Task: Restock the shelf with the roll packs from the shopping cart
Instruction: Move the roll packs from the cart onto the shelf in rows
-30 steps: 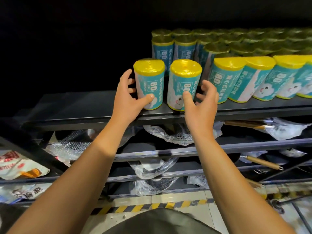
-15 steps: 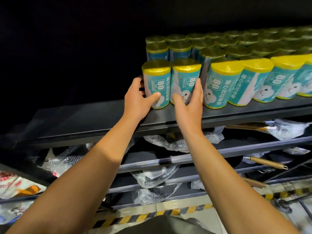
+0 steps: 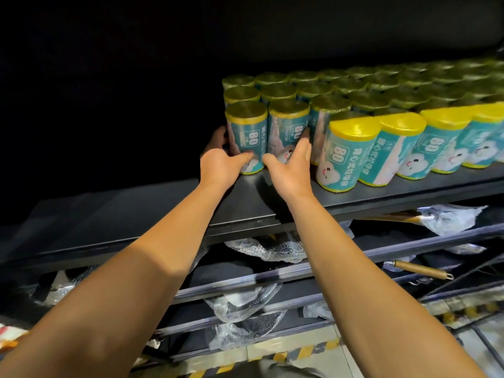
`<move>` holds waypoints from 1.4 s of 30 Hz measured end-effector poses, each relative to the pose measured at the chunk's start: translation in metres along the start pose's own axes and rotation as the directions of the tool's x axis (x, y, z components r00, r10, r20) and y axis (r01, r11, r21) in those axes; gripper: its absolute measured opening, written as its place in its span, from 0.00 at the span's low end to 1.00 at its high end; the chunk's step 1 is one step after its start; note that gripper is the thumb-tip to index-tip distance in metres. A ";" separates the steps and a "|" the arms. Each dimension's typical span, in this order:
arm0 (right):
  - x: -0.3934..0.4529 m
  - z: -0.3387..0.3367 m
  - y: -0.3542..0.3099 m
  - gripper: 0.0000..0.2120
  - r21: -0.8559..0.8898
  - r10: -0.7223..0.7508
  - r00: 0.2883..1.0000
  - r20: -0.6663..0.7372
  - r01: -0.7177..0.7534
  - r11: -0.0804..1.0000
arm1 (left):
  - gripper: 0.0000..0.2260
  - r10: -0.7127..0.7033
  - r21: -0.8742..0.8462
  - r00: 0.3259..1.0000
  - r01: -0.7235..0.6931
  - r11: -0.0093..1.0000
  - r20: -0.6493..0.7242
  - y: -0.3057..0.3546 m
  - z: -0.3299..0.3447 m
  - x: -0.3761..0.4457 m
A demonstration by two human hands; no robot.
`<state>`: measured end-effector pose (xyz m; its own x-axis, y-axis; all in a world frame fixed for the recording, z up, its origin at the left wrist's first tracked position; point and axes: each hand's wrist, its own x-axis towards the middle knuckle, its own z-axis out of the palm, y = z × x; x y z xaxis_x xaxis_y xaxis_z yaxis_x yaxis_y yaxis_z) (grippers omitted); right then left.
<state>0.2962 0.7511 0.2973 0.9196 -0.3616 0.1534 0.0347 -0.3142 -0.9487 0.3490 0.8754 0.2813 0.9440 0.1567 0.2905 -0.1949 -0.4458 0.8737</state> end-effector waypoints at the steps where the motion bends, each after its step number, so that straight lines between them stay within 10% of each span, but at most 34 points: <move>1: 0.002 -0.001 0.001 0.41 -0.020 0.003 1.000 0.020 -0.002 1.000 | 0.35 0.003 -0.001 1.000 -0.003 1.000 -0.005 -0.001 0.000 0.000; 27: -0.054 -0.044 0.001 0.33 -0.044 -0.002 0.989 0.151 0.009 0.999 | 0.26 0.004 0.095 1.000 -0.005 0.995 0.020 0.034 -0.027 -0.073; 42: -0.184 -0.261 0.092 0.28 -0.355 -0.050 0.998 0.022 0.055 0.933 | 0.24 0.122 0.043 0.934 -0.145 0.988 0.337 0.103 0.073 -0.287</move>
<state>0.0279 0.5594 0.2545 0.9253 -0.3256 0.1945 -0.0562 -0.6250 -0.7786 0.0780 0.7200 0.2591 0.9471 -0.2052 0.2467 -0.3182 -0.5010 0.8048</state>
